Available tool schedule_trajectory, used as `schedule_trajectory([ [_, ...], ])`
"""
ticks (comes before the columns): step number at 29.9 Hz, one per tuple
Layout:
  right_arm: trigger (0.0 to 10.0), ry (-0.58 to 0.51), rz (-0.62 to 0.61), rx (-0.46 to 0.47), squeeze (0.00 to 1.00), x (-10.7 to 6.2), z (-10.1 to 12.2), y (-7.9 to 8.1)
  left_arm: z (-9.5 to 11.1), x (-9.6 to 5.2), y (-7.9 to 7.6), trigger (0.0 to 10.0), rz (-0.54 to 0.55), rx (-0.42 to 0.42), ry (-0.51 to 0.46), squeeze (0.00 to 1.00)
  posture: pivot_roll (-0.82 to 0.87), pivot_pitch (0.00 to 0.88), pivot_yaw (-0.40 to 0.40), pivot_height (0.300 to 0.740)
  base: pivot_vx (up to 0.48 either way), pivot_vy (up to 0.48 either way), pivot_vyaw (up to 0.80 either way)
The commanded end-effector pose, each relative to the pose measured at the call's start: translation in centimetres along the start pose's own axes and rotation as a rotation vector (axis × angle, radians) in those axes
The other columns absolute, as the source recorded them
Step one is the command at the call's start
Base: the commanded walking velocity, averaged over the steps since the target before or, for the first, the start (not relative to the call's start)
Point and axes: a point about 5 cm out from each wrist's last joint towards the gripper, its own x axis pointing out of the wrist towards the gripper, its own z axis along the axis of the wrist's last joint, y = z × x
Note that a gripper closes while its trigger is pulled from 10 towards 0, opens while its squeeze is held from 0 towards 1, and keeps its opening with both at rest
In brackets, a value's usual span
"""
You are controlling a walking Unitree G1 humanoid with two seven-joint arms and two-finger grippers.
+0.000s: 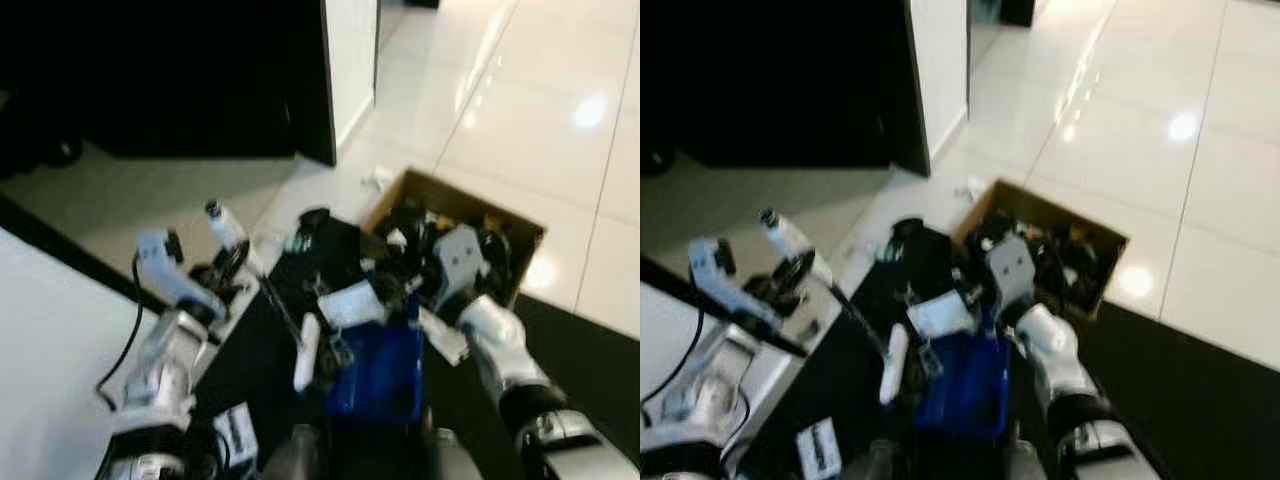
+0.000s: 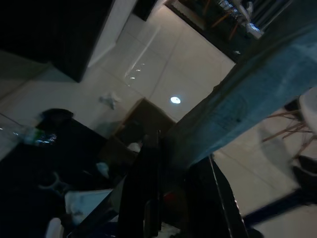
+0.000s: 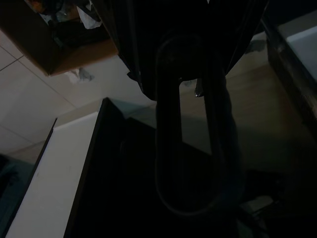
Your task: Sweep floor
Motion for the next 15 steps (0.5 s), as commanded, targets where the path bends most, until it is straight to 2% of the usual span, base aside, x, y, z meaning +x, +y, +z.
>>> schedule_trajectory([
  [1, 10.0, 0.088, 0.026, 0.053, 0.0, -0.8, -1.9, 1.1, -1.7, -0.3, -1.6, 10.0, -0.044, -0.139, 0.019, 0.0, 0.05, 0.42, 0.108, 0.74, 0.0, 0.0, 0.0],
  [5, 10.0, 0.086, 0.028, 0.059, 0.0, -0.7, -1.9, 1.1, -1.4, -0.2, -3.3, 10.0, -0.062, -0.205, -0.013, 0.0, 0.07, 0.411, 0.106, 0.74, 0.0, 0.0, 0.0],
  [6, 10.0, 0.086, 0.028, 0.059, 0.0, -0.7, -1.9, 1.1, -1.4, -0.2, -3.3, 10.0, -0.062, -0.205, -0.013, 0.0, 0.07, 0.411, 0.106, 0.74, 0.0, 0.0, 0.0],
  [8, 10.0, 0.087, 0.031, 0.064, 0.0, -0.6, -1.9, 1.3, -1.2, 0.0, -4.8, 10.0, -0.094, -0.228, -0.018, 0.0, 0.08, 0.402, 0.107, 0.74, 0.0, 0.0, 0.0],
  [9, 10.0, 0.087, 0.031, 0.064, 0.0, -0.6, -1.9, 1.3, -1.2, 0.0, -4.8, 10.0, -0.094, -0.228, -0.018, 0.0, 0.08, 0.402, 0.107, 0.74, 0.0, 0.0, 0.0],
  [11, 10.0, 0.086, 0.033, 0.067, 0.0, -0.5, -1.9, 1.4, -0.7, 0.0, -5.8, 10.0, -0.112, -0.215, -0.014, 0.0, 0.08, 0.396, 0.109, 0.74, 0.0, 0.0, 0.0],
  [15, 10.0, 0.071, 0.025, 0.066, 0.0, -0.4, -1.7, 1.3, 0.5, -0.1, -5.7, 10.0, -0.106, -0.161, -0.016, 0.0, 0.09, 0.384, 0.113, 0.74, 0.0, 0.0, 0.0],
])
